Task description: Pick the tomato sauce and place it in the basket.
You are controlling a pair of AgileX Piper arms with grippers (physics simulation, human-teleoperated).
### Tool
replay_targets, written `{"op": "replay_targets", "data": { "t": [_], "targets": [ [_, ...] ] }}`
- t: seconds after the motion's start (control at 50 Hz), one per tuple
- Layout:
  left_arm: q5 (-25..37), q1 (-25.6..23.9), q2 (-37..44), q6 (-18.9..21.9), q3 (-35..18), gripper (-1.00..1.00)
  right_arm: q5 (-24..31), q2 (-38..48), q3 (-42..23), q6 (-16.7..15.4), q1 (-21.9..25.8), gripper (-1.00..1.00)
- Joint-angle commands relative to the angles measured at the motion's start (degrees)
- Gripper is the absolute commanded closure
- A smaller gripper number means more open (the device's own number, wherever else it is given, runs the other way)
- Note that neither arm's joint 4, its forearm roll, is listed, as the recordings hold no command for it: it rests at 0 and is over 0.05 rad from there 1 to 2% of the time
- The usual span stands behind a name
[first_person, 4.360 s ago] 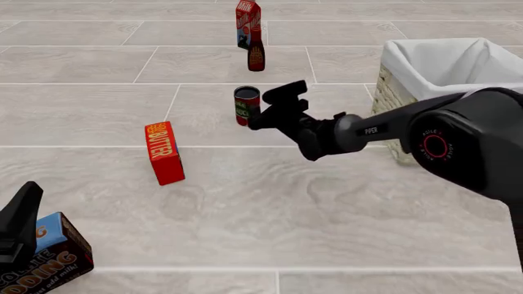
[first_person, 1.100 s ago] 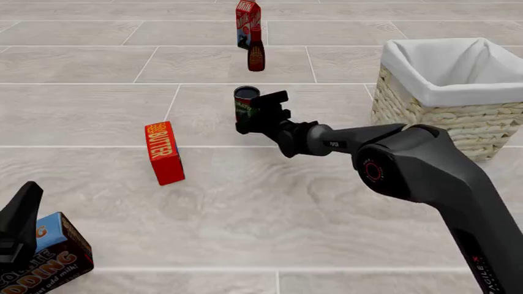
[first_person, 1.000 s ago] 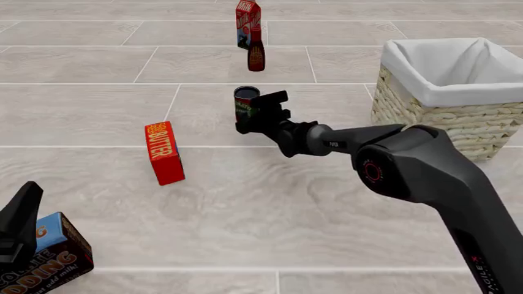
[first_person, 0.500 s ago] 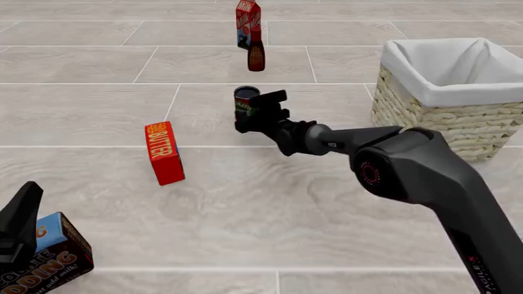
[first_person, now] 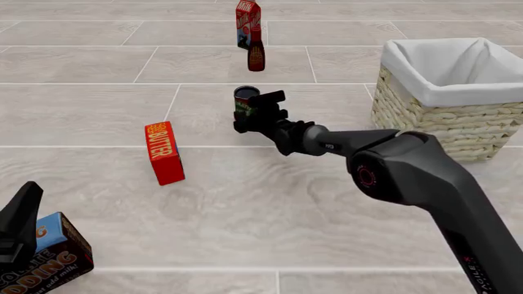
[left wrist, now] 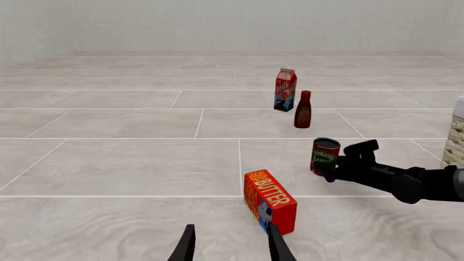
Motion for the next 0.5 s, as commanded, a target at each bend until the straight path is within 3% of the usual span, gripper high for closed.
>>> {"op": "replay_targets", "data": {
  "t": [0.02, 0.12, 0.14, 0.22, 0.5],
  "targets": [
    [0.0, 0.0, 0.0, 0.0, 0.0, -1.00, 0.9, 0.9, -1.7, 0.3, 0.0, -1.00],
    [0.0, 0.0, 0.0, 0.0, 0.0, -1.00, 0.8, 1.0, -1.7, 0.3, 0.3, -1.00],
    [0.0, 0.0, 0.0, 0.0, 0.0, -1.00, -1.9, -0.3, 0.7, 0.0, -0.1, 1.00],
    [0.0, 0.0, 0.0, 0.0, 0.0, -1.00, -1.4, -0.6, 1.1, 0.7, 0.4, 1.00],
    [0.0, 0.0, 0.0, 0.0, 0.0, -1.00, -8.8, -8.6, 15.6, 0.6, 2.5, 1.00]
  ]
}}
